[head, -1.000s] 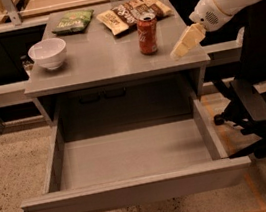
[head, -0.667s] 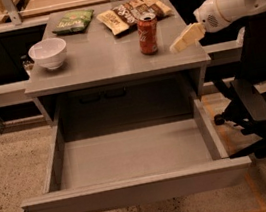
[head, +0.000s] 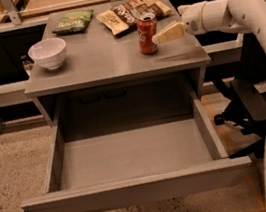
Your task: Place coke can into top drawer
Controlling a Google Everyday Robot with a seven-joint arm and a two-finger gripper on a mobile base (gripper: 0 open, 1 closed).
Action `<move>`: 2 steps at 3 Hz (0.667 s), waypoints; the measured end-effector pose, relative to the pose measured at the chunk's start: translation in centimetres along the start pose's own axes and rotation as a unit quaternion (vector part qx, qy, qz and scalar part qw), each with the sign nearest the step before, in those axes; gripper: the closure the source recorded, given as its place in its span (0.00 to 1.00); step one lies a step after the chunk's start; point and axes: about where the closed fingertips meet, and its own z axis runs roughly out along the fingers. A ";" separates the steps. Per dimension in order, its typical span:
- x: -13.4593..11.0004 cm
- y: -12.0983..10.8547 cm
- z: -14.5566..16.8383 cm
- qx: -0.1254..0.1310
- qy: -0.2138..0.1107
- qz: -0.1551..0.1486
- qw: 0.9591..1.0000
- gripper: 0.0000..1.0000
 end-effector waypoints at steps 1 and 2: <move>-1.4 1.8 4.5 -0.046 -0.020 -0.005 0.999 0.00; -1.7 5.9 7.2 -0.112 0.015 -0.011 0.993 0.00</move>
Offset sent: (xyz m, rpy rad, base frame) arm -0.0045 0.1351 -0.0140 -0.0788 0.1924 0.3718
